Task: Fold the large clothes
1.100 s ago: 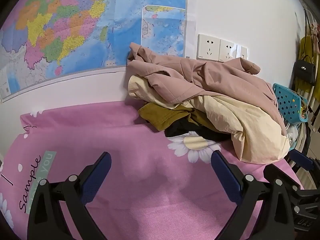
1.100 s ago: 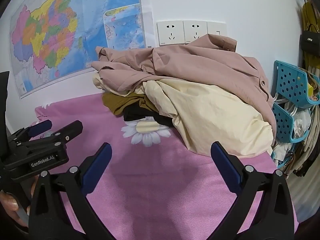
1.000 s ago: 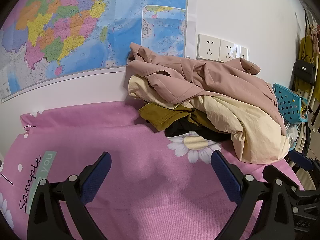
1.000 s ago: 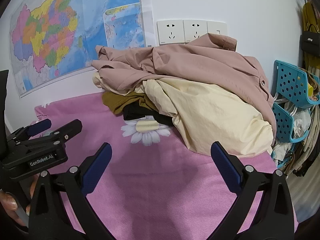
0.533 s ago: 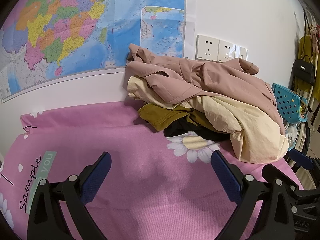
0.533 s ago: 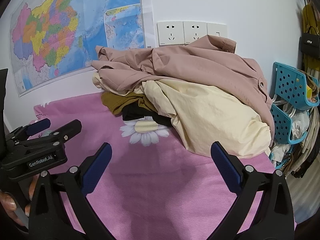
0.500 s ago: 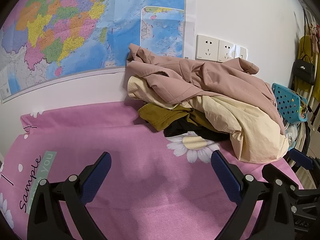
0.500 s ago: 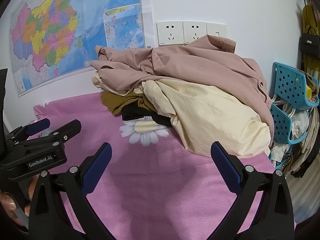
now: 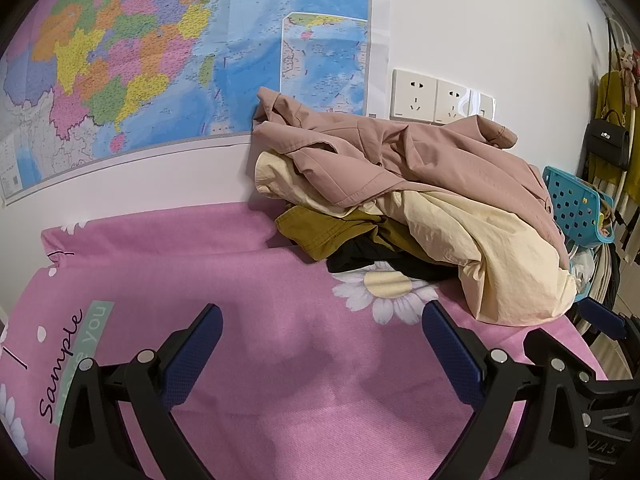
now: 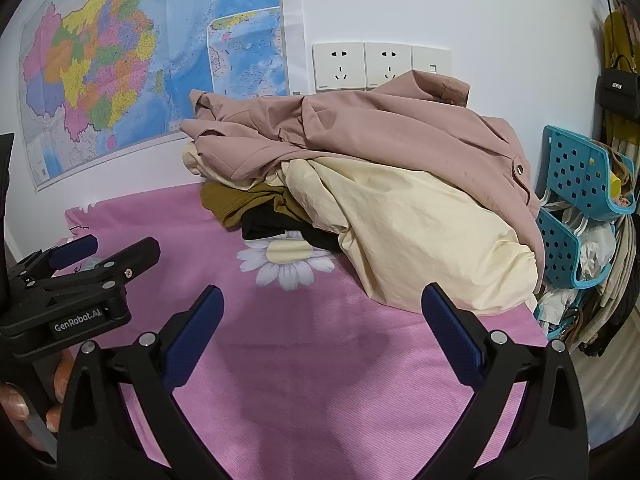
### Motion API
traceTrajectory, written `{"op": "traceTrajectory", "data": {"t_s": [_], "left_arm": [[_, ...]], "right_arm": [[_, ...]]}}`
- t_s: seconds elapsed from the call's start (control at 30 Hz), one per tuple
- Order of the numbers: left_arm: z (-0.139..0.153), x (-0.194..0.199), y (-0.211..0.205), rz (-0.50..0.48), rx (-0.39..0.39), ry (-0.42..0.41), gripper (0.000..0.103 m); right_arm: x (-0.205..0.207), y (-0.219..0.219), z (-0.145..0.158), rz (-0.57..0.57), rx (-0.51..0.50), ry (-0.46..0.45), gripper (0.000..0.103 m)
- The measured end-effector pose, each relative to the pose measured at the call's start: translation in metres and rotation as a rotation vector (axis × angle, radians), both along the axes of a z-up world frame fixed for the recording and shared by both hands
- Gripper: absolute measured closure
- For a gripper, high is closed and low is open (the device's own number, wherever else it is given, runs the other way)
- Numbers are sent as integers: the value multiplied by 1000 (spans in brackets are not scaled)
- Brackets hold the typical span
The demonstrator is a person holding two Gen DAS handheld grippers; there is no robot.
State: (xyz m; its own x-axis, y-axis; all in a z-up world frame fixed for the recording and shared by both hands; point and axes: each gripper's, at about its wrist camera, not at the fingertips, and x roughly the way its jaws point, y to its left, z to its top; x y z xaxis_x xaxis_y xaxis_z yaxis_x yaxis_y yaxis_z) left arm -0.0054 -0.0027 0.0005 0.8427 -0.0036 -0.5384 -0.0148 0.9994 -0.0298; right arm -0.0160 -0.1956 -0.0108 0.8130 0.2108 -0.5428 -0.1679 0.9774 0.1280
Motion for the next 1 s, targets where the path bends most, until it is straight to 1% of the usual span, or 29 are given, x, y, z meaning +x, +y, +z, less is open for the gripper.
{"op": "traceTrajectory", "data": {"t_s": [0.23,0.33,0.4,0.73,0.83,0.9,1.0], "left_arm": [[0,-2,-1,-2,-4,1,7],[-1,-2,-1,-1,5,12,7],[-2,0,-2,-1,26,17,7],[-3,1,-2,-3,31,15,7],[-3,1,-1,-1,22,10,7],[-4,1,0,-4,-15,1,7],[-5,1,0,-6,-21,2,7]], "right_arm": [[-1,-1,1,-4,-10,-1,5],[-3,-1,2,-2,-12,-2,6],[-2,0,2,-2,-15,-2,5],[0,5,3,5,-31,-8,6],[-1,6,3,6,-36,-10,5],[0,6,3,7,-36,-8,6],[0,7,3,9,-42,-11,6]]}}
